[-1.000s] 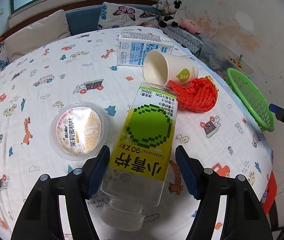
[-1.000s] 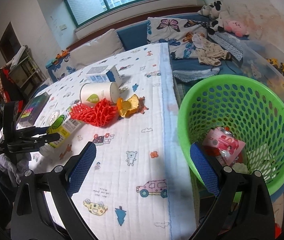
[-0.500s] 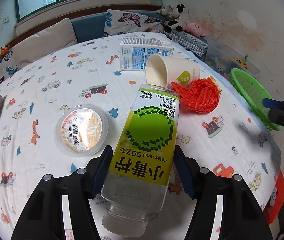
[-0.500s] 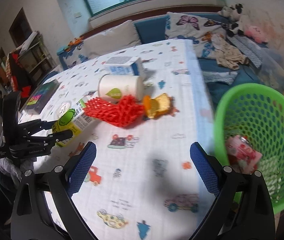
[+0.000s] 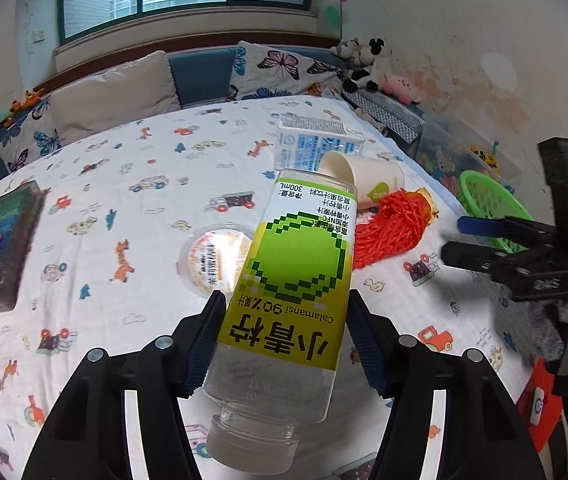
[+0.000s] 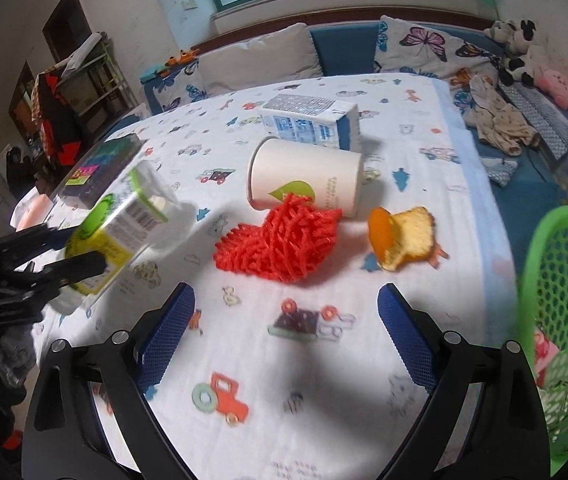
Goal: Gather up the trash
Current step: 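Grasp the red mesh net with the right gripper while the left gripper holds the bottle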
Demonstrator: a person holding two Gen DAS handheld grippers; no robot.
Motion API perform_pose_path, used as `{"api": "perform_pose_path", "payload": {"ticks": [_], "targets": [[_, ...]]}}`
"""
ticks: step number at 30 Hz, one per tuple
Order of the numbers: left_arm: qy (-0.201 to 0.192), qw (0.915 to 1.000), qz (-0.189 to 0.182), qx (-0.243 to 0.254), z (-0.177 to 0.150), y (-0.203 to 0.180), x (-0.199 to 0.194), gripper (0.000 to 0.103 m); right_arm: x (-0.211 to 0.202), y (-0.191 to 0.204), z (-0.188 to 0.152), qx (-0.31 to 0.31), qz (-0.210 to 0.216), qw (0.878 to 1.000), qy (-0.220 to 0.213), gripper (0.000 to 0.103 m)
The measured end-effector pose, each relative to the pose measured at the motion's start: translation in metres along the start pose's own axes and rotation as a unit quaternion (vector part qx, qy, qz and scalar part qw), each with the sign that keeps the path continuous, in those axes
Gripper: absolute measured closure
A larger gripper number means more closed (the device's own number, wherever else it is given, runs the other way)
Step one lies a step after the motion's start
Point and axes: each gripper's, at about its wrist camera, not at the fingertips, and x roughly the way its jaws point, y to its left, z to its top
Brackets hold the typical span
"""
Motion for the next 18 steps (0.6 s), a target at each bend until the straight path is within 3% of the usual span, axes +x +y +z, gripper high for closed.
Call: {"api": "perform_pose_path", "payload": {"ticks": [8,14,18], "targets": [[-0.007,0.9999,0.001,-0.008,0.001,0.008,-0.006,0.044,0.027,-0.003,0.011,0.039,0.011,0.999,0.004,0.017],[-0.009,0.9999,0.002,-0.008,0.000,0.006,-0.008,0.044,0.047,-0.011,0.011,0.074,0.022,0.997,0.022,0.039],[-0.012,0.9999,0.003,-0.007,0.003,0.006,-0.010,0.044,0.038,-0.012,0.008,0.078,0.028,0.996,0.012,0.048]]}}
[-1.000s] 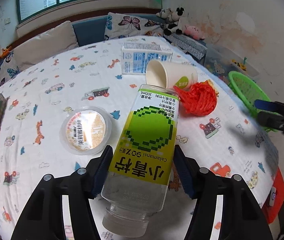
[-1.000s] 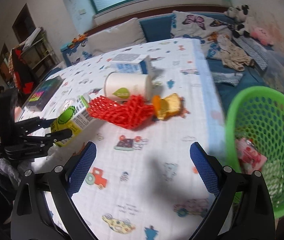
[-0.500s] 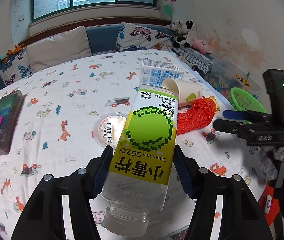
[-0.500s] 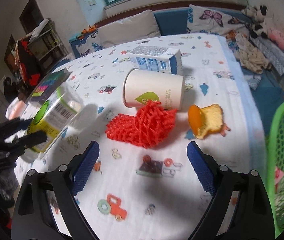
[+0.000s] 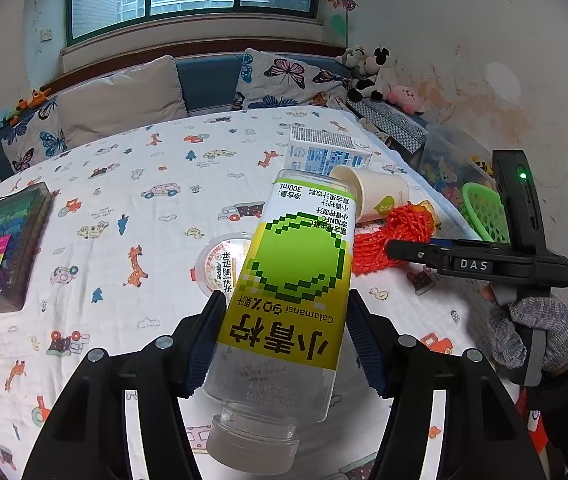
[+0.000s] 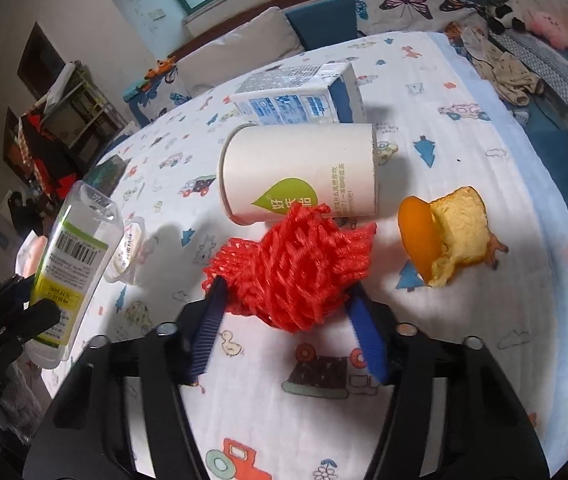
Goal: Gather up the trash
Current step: 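Grasp the red mesh net with the right gripper while the left gripper holds the bottle, then drop the red net into the basket with the right gripper while the left gripper carries the bottle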
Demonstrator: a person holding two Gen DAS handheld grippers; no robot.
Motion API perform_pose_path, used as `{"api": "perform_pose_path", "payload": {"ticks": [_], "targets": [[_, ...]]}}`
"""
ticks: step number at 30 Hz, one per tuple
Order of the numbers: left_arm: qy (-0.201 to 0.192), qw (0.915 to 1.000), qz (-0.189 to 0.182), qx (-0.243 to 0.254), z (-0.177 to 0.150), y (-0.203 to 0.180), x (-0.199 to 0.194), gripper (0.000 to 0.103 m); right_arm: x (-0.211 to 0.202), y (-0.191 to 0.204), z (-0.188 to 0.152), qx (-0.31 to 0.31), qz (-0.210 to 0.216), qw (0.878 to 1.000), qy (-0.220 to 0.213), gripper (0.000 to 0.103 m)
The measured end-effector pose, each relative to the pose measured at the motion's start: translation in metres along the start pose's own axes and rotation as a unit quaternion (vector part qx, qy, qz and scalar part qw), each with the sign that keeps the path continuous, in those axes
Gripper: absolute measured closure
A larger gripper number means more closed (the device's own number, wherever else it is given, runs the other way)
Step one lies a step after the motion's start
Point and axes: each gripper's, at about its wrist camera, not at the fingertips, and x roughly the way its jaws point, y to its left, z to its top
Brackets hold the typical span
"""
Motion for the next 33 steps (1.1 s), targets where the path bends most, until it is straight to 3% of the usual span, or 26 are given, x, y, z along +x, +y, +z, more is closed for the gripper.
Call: {"api": "perform_pose_path", "payload": {"ticks": [5,14,23,29,33], "targets": [[-0.003,1.0000,-0.004,0.005,0.004,-0.006,0.000,0.044,-0.019,0.002,-0.004,-0.009,0.000,1.000,-0.017,0.054],[-0.010,0.9989,-0.032,0.033,0.015,-0.039,-0.001,0.044,-0.080,-0.021,-0.021,0.008,-0.023,0.998,-0.060,0.055],[-0.014,0.9946,-0.067,0.079,0.036,-0.094,0.007,0.045,-0.156,-0.105,-0.037,0.073,-0.114,0.986,-0.101,0.054],[-0.002,0.9896,-0.097,0.106,0.053,-0.137,0.020,0.045,-0.184,-0.160,-0.050,0.118,-0.178,0.971,-0.108,0.052],[0.006,0.9862,-0.111,0.122,0.063,-0.164,0.030,0.045,-0.188,-0.186,-0.062,0.145,-0.199,0.964,-0.105,0.050]]}}
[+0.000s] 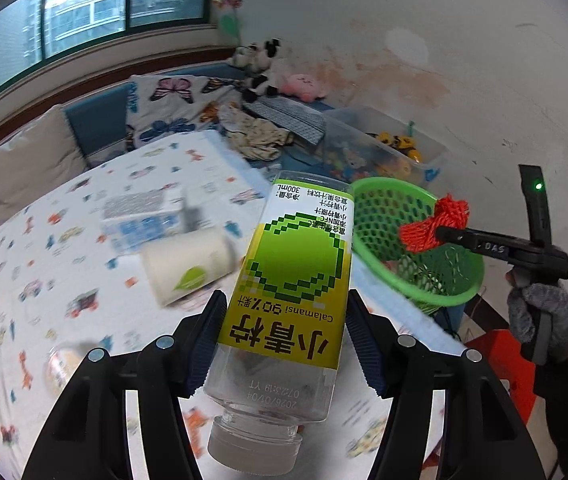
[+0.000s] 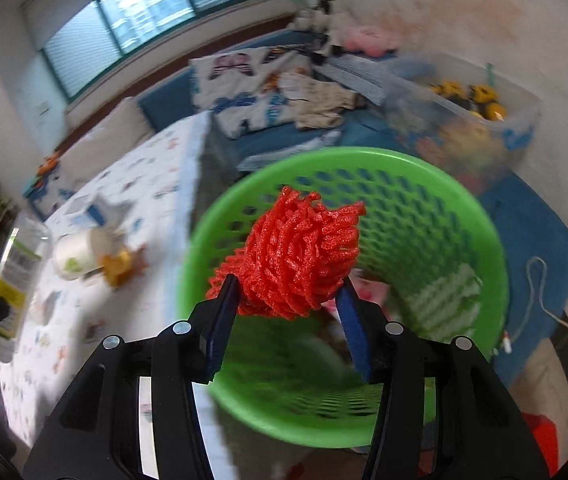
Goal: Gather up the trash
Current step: 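Drop the red net into the basket with the right gripper while the left gripper carries the bottle, then carry the bottle over the green basket and open the left gripper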
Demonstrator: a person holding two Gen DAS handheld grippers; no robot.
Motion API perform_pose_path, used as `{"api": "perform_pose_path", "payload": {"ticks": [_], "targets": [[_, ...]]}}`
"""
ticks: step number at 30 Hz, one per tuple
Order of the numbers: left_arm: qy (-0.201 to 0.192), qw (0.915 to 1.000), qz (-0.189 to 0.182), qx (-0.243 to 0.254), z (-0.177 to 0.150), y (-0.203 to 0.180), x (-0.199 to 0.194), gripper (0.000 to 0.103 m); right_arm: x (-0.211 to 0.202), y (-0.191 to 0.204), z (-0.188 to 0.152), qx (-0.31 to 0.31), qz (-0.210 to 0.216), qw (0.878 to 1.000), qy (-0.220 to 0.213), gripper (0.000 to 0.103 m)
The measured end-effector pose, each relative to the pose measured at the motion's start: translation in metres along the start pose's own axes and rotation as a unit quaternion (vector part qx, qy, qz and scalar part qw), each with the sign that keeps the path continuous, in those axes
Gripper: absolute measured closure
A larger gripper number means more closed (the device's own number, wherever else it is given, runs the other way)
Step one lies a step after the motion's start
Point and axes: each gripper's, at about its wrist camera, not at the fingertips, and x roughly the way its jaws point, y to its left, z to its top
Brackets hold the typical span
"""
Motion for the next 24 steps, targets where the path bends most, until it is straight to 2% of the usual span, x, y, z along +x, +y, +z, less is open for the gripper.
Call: {"api": "perform_pose_path", "payload": {"ticks": [5,11,18,24], "targets": [[0.007,0.9993,-0.013,0.035,0.020,-0.032,0.017,0.045,0.000,-0.020,-0.008,0.009,-0.019,1.000,0.002,0.040],[0.028,0.9970,-0.035,0.063,0.043,-0.069,0.049,0.045,-0.008,-0.032,-0.012,0.022,-0.020,1.000,-0.007,0.029],[0.053,0.9924,-0.041,0.103,0.057,-0.107,0.083,0.045,-0.020,-0.044,-0.018,0.035,-0.011,0.999,-0.015,0.029],[0.094,0.9871,-0.039,0.124,0.063,-0.129,0.122,0.045,-0.028,-0.051,-0.028,0.049,0.001,0.999,-0.020,0.028]]}}
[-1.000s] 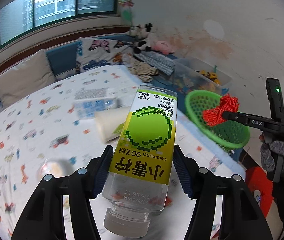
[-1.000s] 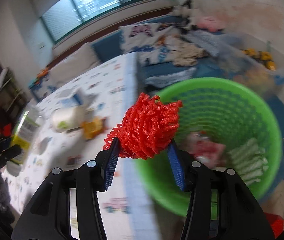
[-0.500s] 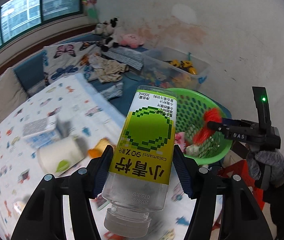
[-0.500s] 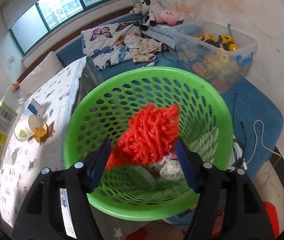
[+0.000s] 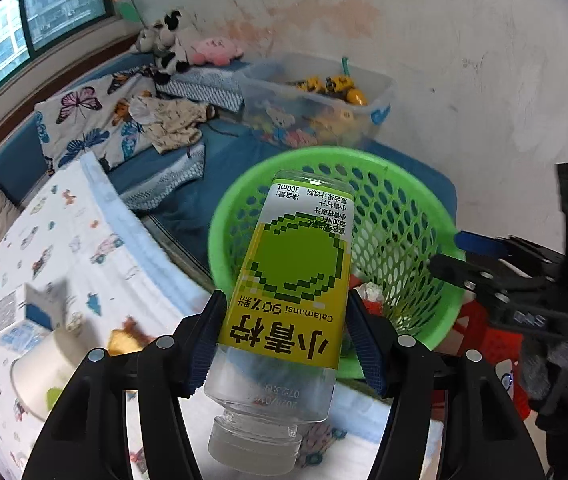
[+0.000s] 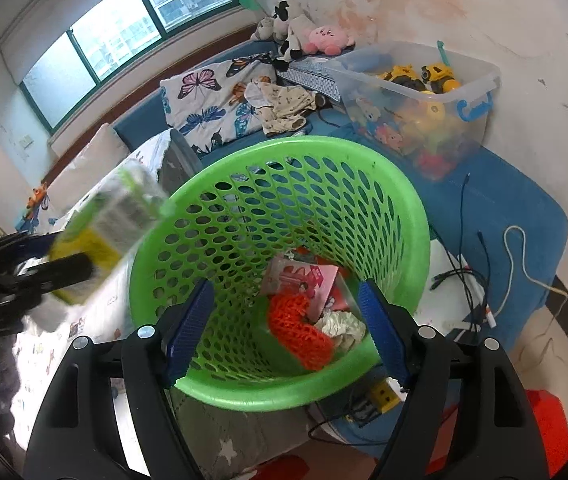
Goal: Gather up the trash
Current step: 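Carry the bottle over the green basket and open the left gripper, then move both grippers back over the remaining trash on the bed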
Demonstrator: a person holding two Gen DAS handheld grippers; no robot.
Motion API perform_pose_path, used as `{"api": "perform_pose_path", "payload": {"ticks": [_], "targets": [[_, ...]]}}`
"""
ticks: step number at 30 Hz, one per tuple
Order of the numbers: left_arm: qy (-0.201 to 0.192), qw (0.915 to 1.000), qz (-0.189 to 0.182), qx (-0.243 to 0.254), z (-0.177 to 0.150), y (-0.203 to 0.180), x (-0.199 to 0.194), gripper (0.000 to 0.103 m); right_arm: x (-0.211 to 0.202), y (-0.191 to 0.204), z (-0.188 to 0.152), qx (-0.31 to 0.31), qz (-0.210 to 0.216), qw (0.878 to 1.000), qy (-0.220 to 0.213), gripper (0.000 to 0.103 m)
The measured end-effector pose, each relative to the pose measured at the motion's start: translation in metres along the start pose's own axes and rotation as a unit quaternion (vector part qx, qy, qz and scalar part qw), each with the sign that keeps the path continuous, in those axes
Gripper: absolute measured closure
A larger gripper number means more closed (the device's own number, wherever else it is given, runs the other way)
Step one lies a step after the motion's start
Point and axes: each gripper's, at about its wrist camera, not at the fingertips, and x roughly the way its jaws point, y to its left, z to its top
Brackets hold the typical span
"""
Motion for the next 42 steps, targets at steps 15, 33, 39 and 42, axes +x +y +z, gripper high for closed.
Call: {"api": "perform_pose_path", "payload": {"ticks": [15,33,39,42], "targets": [[0.041,0.9990,0.009,0.012,0.023,-0.022,0.055,0.035,-0.008,-0.012,-0.016,0.016,0.010,1.000,0.005,0.027],[-0.051,0.9969,0.018,-0.057,-0.032,0.029,-0.039,0.034,-0.018,0.033,-0.010,-0.022,0.028,0.999,-0.007,0.026],[-0.070,0.9917,0.034,-0.103,-0.066,0.059,-0.067,0.034,-0.017,0.059,-0.009,-0.047,0.040,0.998,-0.004,0.025],[-0.075,0.9877,0.048,-0.129,-0.087,0.077,-0.079,0.034,-0.015,0.074,-0.009,-0.061,0.048,0.997,-0.002,0.024]]}}
